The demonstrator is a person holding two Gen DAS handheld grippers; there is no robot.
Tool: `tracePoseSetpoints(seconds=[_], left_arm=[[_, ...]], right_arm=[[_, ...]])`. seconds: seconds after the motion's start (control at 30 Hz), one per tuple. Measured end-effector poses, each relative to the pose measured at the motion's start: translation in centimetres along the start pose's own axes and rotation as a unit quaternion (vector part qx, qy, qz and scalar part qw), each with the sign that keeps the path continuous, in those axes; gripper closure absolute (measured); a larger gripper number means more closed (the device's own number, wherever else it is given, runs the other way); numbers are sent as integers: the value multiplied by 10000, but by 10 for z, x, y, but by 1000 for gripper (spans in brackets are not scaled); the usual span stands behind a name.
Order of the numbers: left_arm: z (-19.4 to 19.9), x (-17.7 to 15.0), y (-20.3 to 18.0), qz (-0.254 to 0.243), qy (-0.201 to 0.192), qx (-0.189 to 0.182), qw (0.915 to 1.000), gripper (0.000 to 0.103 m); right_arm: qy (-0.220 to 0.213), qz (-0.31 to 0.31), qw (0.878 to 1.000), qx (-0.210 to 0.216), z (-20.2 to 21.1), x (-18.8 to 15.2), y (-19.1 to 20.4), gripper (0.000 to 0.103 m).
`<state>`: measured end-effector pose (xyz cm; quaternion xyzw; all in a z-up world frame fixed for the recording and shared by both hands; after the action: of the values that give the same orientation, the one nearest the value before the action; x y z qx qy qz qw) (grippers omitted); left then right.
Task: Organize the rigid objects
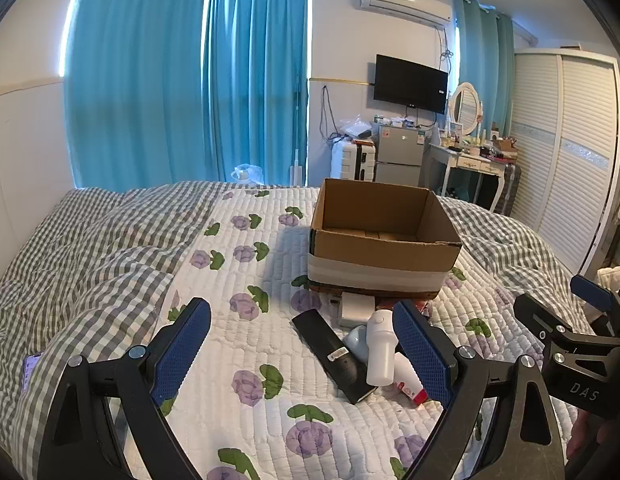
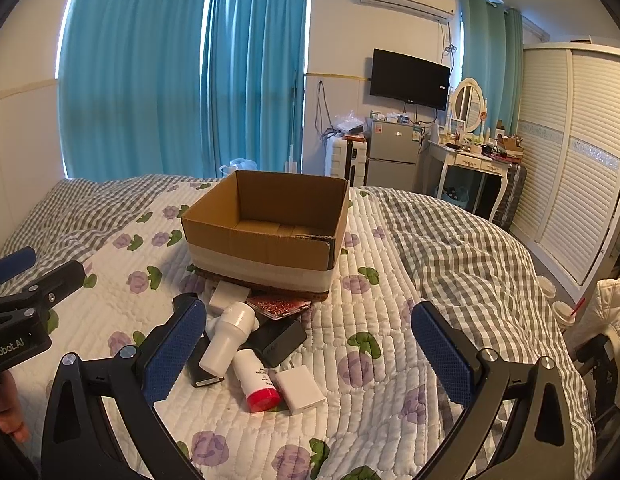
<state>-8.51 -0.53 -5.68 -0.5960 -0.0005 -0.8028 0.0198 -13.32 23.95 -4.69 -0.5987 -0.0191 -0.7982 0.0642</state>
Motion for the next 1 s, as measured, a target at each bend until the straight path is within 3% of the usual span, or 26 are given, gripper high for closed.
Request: tracePoseSetpoints(seconds=[1.0], left_arm=[[2,5,-2,-11,-69,16,10000,9]], right_arm=[[76,120,9999,29,-2,3,5,0]])
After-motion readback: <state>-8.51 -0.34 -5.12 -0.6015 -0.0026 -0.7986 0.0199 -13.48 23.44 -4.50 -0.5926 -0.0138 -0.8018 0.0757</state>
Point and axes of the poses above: each gripper's, at about its wrist camera, not at the fingertips, and z roughly against the way its jaws point, y to its left, x to its top, the point moved 10 cm from there along -z, roughly the way its jaws point, and after that the axes turned 13 degrees about -y, right-handed, at the moved point
